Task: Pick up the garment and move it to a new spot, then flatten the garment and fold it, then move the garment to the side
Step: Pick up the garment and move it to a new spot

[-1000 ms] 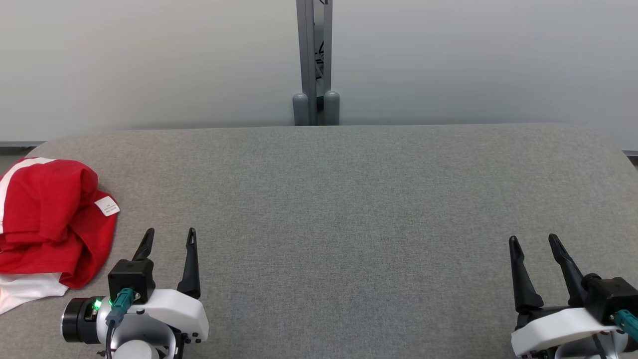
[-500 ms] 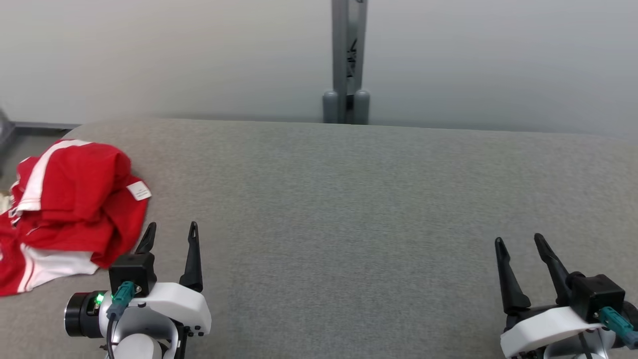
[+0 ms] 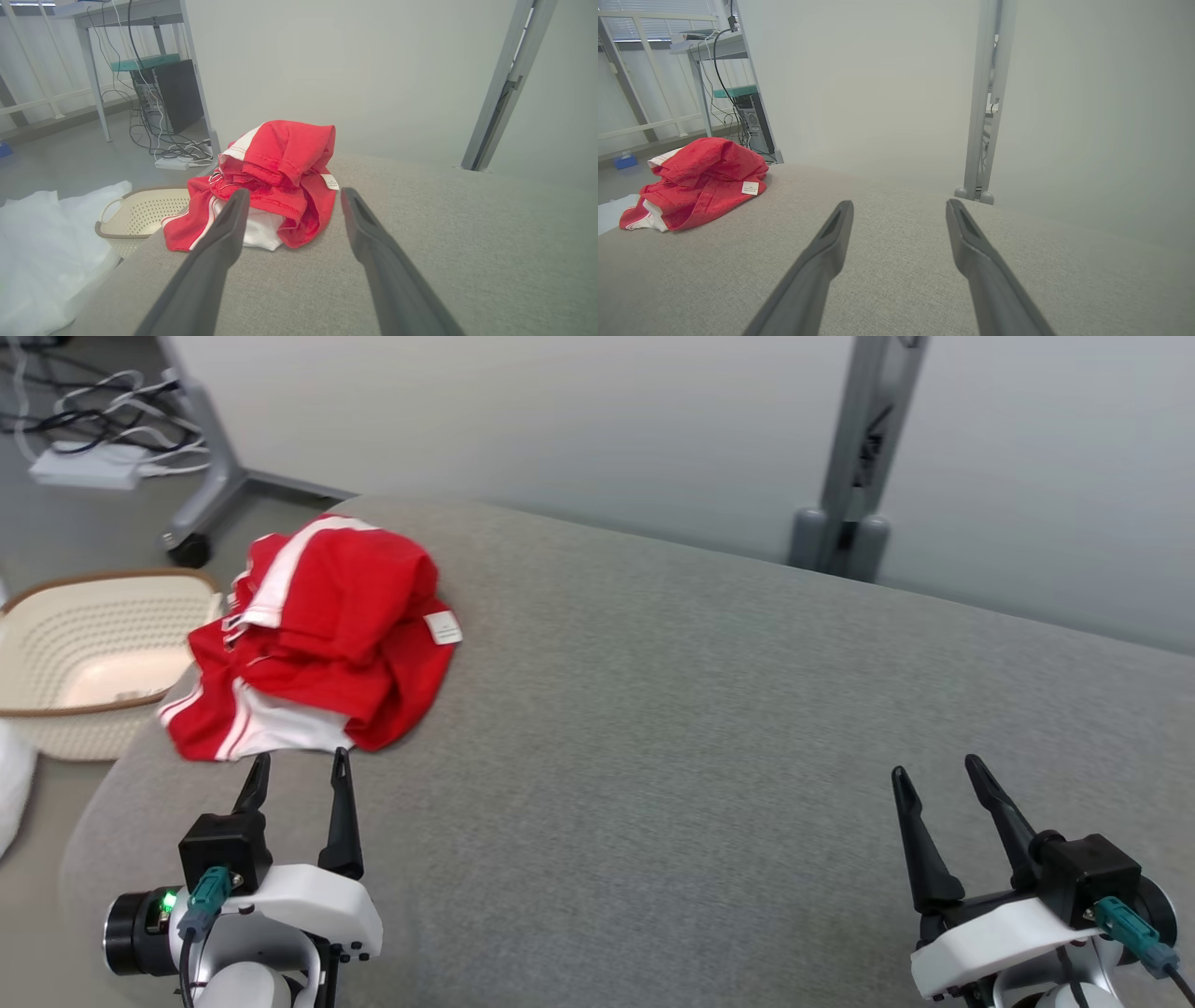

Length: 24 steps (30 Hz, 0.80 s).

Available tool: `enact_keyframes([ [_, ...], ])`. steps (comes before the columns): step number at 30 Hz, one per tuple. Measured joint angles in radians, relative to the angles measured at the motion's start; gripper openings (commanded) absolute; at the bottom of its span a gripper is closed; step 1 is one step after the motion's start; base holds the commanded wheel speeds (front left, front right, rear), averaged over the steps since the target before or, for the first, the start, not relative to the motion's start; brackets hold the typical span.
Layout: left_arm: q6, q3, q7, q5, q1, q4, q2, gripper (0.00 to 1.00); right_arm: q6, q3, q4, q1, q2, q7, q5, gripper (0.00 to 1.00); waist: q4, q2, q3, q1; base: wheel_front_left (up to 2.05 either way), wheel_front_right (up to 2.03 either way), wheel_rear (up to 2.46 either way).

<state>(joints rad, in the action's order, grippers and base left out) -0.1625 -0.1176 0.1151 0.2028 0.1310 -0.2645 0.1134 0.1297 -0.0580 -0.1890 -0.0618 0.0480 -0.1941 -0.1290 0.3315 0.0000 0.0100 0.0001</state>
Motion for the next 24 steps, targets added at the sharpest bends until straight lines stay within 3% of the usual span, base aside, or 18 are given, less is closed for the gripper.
enact_keyframes([
  [10,-0.009,0.003,0.004,0.015,-0.015,0.003,0.004,1.00,0.000,-0.027,0.010,-0.004,0.000,0.000,-0.016,1.00,0.126,0.0000,0.000,0.0000,0.00,0.00,0.00],
  [24,-0.024,0.004,0.004,0.030,-0.016,0.015,0.012,1.00,0.000,-0.033,0.004,-0.017,0.000,-0.009,-0.028,1.00,0.117,0.0000,0.017,0.0000,0.00,0.00,0.00],
])
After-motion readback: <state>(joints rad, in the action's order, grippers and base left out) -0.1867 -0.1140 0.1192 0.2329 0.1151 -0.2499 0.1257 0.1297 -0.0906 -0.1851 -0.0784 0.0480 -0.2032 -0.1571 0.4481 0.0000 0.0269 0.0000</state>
